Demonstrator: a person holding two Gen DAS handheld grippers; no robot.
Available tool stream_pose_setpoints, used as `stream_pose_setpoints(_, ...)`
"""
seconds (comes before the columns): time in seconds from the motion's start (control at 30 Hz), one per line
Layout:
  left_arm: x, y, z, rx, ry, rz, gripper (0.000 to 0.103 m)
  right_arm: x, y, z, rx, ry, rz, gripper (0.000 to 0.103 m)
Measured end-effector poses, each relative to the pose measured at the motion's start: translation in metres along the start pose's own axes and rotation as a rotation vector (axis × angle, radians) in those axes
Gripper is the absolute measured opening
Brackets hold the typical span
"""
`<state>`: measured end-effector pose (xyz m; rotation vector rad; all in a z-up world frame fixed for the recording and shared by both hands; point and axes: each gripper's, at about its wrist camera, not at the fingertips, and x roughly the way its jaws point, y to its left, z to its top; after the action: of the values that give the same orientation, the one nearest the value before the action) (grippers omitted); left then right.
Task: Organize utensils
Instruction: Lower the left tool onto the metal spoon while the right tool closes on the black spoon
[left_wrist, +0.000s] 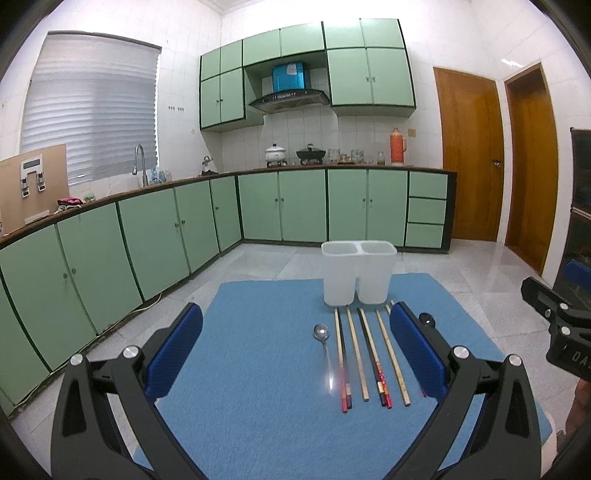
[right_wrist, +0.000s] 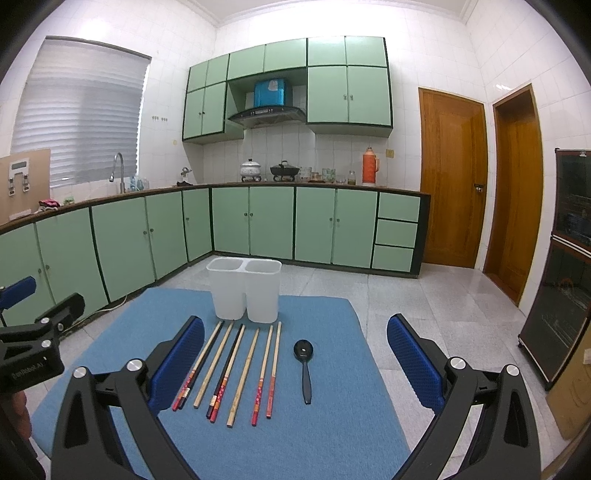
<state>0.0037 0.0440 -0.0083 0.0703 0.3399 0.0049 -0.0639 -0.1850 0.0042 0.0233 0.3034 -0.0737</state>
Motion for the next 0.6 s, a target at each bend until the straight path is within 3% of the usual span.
stream_pose_setpoints(0.4, 0.076, 0.009, 0.000, 0.023, 0.166, 0.006, 0.098, 0.056, -0.024, -0.009, 0.017, 0.134, -0.015, 0.092)
stream_pose_setpoints(0.6, 0.135, 0.004, 0.000, 0.049, 0.281, -0.009, 0.098, 0.112, -0.038, -0.006, 0.054, 0.253, 0.015, 0.085)
